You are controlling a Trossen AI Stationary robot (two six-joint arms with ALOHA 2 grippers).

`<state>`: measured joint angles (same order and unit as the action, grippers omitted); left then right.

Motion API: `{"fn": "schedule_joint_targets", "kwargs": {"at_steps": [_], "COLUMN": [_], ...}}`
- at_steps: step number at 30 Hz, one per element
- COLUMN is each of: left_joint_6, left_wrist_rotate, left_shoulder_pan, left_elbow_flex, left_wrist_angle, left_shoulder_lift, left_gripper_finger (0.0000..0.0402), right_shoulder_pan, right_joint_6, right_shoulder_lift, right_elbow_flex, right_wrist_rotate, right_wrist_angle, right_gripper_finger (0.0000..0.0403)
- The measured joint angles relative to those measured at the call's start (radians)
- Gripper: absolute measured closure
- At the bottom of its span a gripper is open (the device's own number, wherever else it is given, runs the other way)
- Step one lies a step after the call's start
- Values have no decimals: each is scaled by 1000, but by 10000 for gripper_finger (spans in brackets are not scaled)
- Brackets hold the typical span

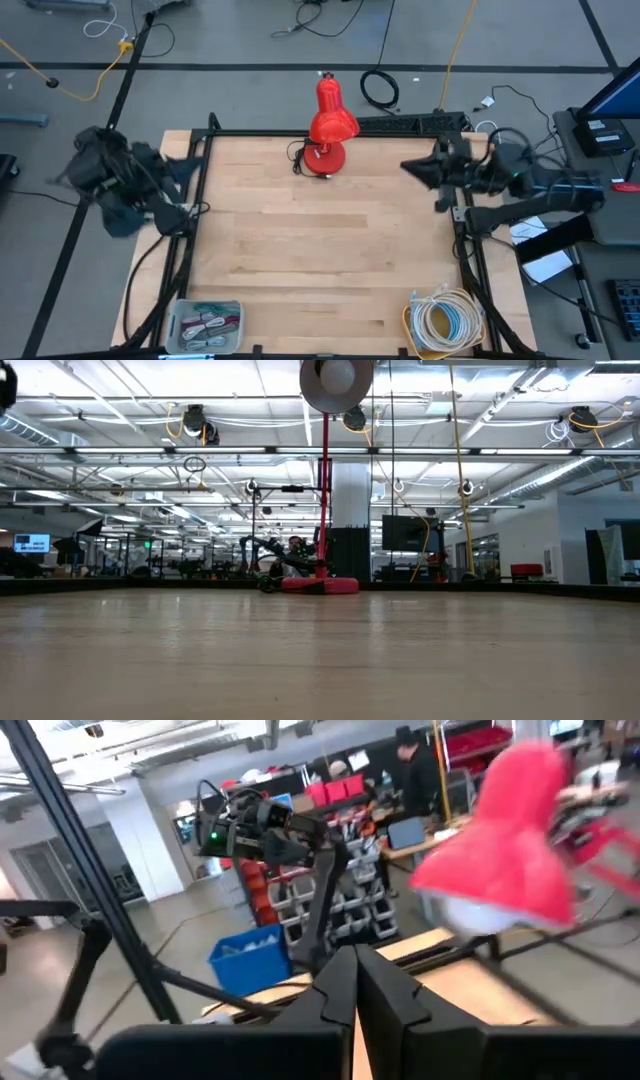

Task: Pick & Place USB Port
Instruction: Return to Home Position

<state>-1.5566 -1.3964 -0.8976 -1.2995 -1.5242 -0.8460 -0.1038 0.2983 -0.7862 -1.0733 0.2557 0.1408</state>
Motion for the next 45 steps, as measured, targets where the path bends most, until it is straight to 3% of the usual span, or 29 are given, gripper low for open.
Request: {"fn": "schedule_joint_targets", "kwargs": {"at_steps": [4, 9, 14, 19, 22, 24, 30, 36, 45], "left_joint_6": [82, 110, -163, -486, -658, -672, -632, -596, -532], "left_wrist_rotate": [-33, -39, -46, -158, -170, -172, -176, -173, -42], "left_shoulder_pan": [-1, -1, -13, -84, -113, -113, -83, -17, 88], "left_elbow_flex": [8, 117, 403, 737, 863, 917, 957, 976, 1006], "left_wrist_angle": [6, 7, 17, 83, 88, 140, 181, 185, 247], "left_shoulder_lift": [107, 222, 347, 425, 441, 445, 452, 452, 446], "left_gripper_finger": [400, 401, 401, 401, 401, 401, 401, 401, 401], "right_shoulder_pan": [127, 244, 301, 336, 357, 371, 419, 447, 473], "right_joint_6": [-61, -88, -75, -78, -33, -1, 102, 150, 191], "right_shoulder_lift": [81, 161, 250, 363, 434, 480, 597, 689, 735], "right_elbow_flex": [0, 3, 123, 327, 464, 546, 738, 866, 950], "right_wrist_rotate": [-99, -101, -217, -300, -337, -338, -226, -226, -199], "right_wrist_angle": [108, 433, 491, 405, 309, 239, 164, 103, 98], "right_gripper_finger": [402, 403, 403, 403, 403, 403, 403, 403, 403]}}
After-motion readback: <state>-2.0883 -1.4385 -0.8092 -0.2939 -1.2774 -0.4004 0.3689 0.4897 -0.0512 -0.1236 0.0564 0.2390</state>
